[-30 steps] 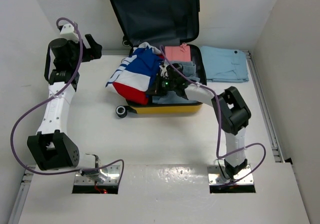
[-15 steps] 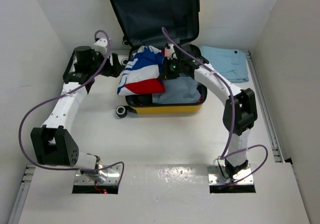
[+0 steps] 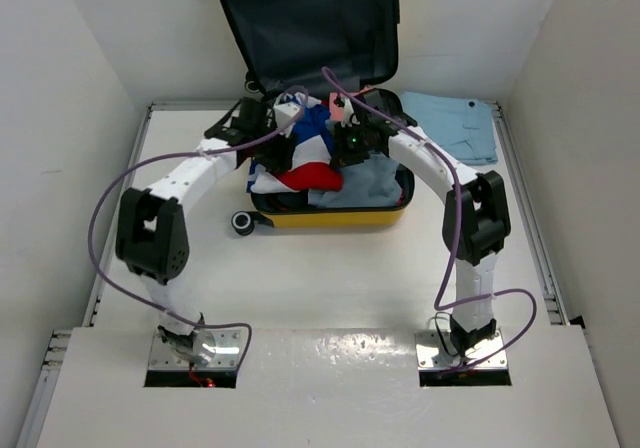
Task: Pack the luggage
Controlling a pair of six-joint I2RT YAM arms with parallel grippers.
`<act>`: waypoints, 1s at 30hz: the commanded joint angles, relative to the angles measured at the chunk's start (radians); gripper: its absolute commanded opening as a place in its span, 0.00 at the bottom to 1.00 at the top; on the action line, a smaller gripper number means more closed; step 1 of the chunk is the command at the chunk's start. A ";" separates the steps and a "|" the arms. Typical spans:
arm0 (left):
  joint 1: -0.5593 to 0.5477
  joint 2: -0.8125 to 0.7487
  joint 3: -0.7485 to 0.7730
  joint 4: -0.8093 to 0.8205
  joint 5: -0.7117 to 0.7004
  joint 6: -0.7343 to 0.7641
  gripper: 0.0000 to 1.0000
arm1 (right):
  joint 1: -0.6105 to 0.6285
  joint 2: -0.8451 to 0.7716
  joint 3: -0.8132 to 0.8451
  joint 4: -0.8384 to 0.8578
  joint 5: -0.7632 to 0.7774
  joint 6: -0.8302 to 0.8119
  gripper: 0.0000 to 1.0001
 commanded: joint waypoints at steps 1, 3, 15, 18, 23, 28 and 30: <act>-0.029 0.095 0.101 -0.123 -0.099 0.042 0.53 | -0.035 -0.006 -0.019 -0.014 0.135 -0.049 0.00; -0.042 0.171 0.115 -0.146 -0.112 0.025 0.50 | -0.038 -0.008 -0.021 -0.018 0.094 -0.043 0.21; 0.033 0.204 0.084 -0.042 0.048 0.004 0.68 | -0.113 -0.221 -0.093 0.049 -0.206 0.084 0.69; 0.044 0.092 0.144 -0.003 0.138 -0.019 0.71 | -0.124 -0.305 -0.105 0.034 -0.226 0.061 0.69; 0.018 -0.008 0.355 -0.061 0.168 -0.050 0.74 | -0.156 -0.430 -0.203 0.026 -0.209 0.000 0.69; -0.037 -0.008 0.408 -0.282 0.115 0.005 0.67 | -0.225 -0.502 -0.280 0.029 -0.169 -0.043 0.69; -0.048 -0.029 0.314 -0.296 0.105 0.015 0.65 | -0.260 -0.520 -0.314 0.048 -0.160 -0.055 0.69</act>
